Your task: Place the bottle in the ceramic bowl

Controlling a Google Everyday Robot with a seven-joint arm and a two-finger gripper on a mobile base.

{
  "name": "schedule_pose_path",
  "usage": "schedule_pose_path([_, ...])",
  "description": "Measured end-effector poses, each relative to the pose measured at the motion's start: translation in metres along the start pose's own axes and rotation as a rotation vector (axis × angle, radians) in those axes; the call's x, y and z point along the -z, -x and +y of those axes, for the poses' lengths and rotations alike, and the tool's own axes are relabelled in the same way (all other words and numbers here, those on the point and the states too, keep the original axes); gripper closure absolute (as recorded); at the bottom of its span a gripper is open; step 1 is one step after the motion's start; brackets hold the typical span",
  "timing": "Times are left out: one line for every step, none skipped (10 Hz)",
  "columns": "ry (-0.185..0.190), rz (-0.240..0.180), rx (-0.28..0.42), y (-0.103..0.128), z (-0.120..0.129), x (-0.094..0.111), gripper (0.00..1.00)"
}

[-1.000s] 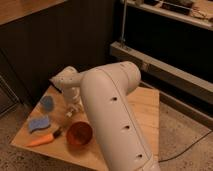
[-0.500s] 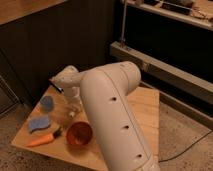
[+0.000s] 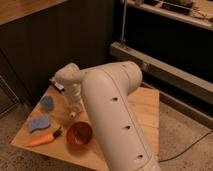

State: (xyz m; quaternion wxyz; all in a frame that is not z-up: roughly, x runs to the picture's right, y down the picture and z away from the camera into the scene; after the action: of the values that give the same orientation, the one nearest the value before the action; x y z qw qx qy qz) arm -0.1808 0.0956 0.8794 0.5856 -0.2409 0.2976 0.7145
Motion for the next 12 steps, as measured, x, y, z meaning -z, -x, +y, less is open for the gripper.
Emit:
schedule_pose_path([0.007, 0.015, -0.001, -0.001, -0.001, 0.006, 1.00])
schedule_pose_path([0.011, 0.027, 0.000, -0.001, -0.003, 0.010, 1.00])
schedule_pose_path([0.023, 0.051, -0.003, -0.002, -0.007, 0.016, 1.00])
schedule_pose_path([0.026, 0.062, -0.005, -0.002, -0.011, 0.019, 1.00])
schedule_pose_path([0.031, 0.075, -0.009, -0.002, -0.014, 0.023, 1.00])
schedule_pose_path([0.040, 0.091, -0.014, -0.003, -0.017, 0.027, 1.00])
schedule_pose_path([0.051, 0.108, -0.021, -0.003, -0.021, 0.031, 1.00])
schedule_pose_path([0.066, 0.120, -0.024, -0.003, -0.023, 0.035, 1.00])
schedule_pose_path([0.079, 0.133, -0.024, -0.004, -0.024, 0.038, 1.00])
schedule_pose_path([0.093, 0.144, -0.021, -0.005, -0.027, 0.044, 1.00])
schedule_pose_path([0.101, 0.151, -0.016, -0.006, -0.029, 0.048, 1.00])
schedule_pose_path([0.103, 0.153, -0.010, -0.008, -0.031, 0.051, 1.00])
